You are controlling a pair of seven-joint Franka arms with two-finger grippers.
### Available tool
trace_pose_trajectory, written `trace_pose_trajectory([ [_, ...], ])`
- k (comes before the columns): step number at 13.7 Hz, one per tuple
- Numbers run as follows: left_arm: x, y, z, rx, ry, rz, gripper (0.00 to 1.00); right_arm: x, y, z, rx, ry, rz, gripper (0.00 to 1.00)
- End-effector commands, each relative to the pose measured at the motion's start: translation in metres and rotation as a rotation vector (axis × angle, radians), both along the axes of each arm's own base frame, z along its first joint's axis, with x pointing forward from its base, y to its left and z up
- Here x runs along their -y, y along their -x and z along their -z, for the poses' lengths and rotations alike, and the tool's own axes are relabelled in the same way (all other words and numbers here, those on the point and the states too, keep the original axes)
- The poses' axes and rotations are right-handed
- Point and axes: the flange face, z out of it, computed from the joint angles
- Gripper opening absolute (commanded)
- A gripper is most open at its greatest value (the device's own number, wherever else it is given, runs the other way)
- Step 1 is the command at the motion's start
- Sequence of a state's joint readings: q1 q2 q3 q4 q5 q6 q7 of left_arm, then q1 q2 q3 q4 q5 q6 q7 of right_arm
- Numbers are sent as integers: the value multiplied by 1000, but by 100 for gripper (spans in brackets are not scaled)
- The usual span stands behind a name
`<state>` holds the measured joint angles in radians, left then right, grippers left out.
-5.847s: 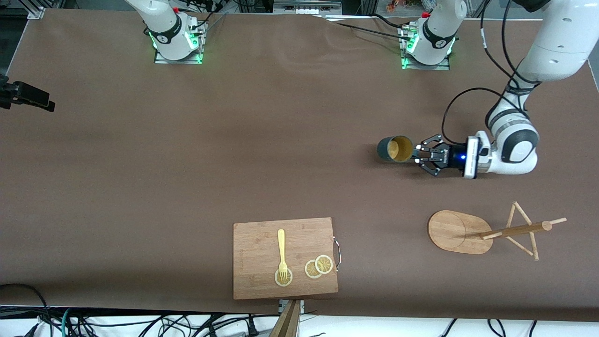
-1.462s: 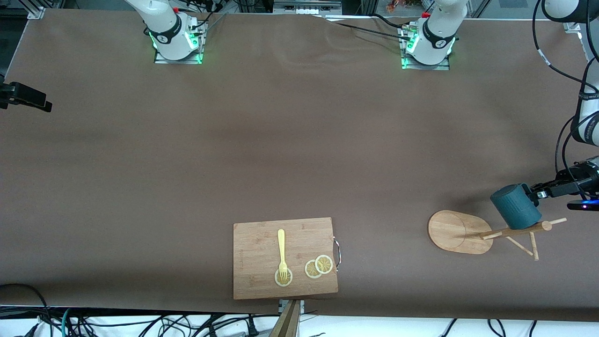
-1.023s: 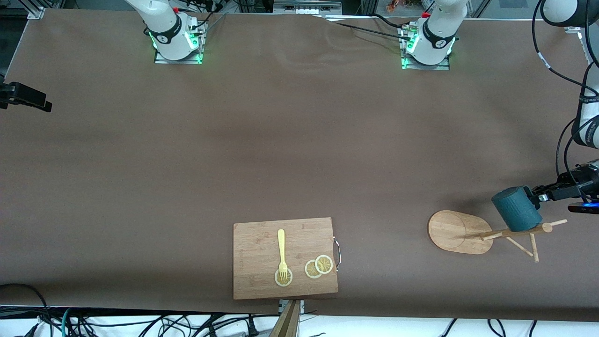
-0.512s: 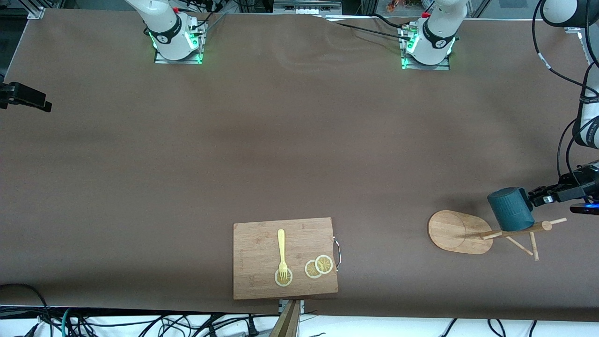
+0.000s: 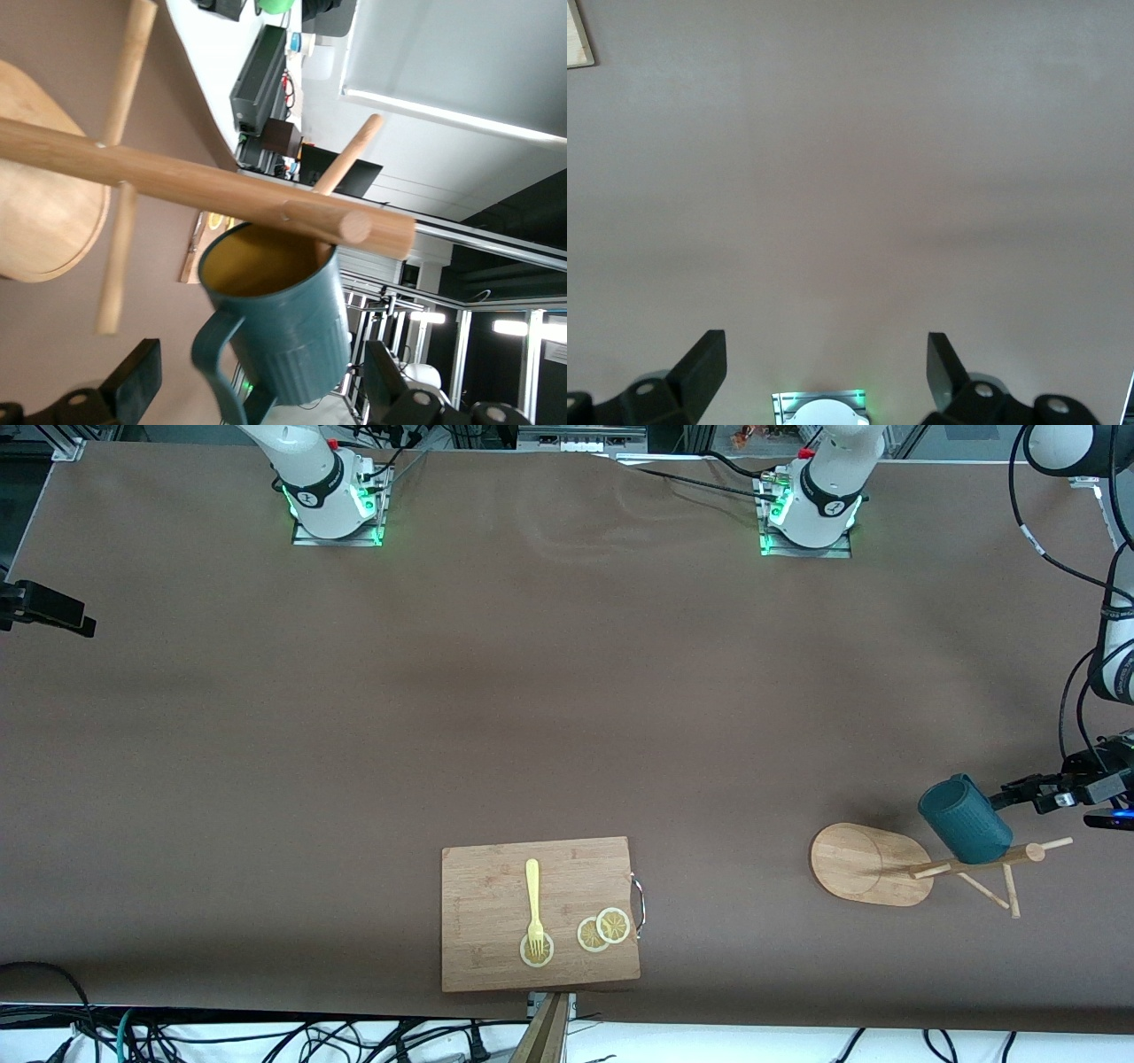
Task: Pass cup and hang on rack
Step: 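Open the left gripper and pull it away from the mug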
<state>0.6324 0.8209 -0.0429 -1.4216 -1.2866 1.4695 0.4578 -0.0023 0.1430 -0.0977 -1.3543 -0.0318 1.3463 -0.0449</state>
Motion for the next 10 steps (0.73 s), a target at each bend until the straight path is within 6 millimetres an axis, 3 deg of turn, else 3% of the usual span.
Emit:
trace_pose_trajectory([
  [1, -8, 6, 0, -29, -78, 64, 100, 4, 2, -1, 9, -19, 9, 100],
  [4, -22, 23, -16, -30, -260, 185, 100, 4, 2, -1, 9, -21, 8, 100],
  [7, -33, 30, -89, 9, -539, 338, 100, 5, 2, -1, 9, -21, 11, 100],
  [10, -24, 48, -172, 38, -703, 464, 100, 5, 2, -1, 9, -21, 11, 100],
])
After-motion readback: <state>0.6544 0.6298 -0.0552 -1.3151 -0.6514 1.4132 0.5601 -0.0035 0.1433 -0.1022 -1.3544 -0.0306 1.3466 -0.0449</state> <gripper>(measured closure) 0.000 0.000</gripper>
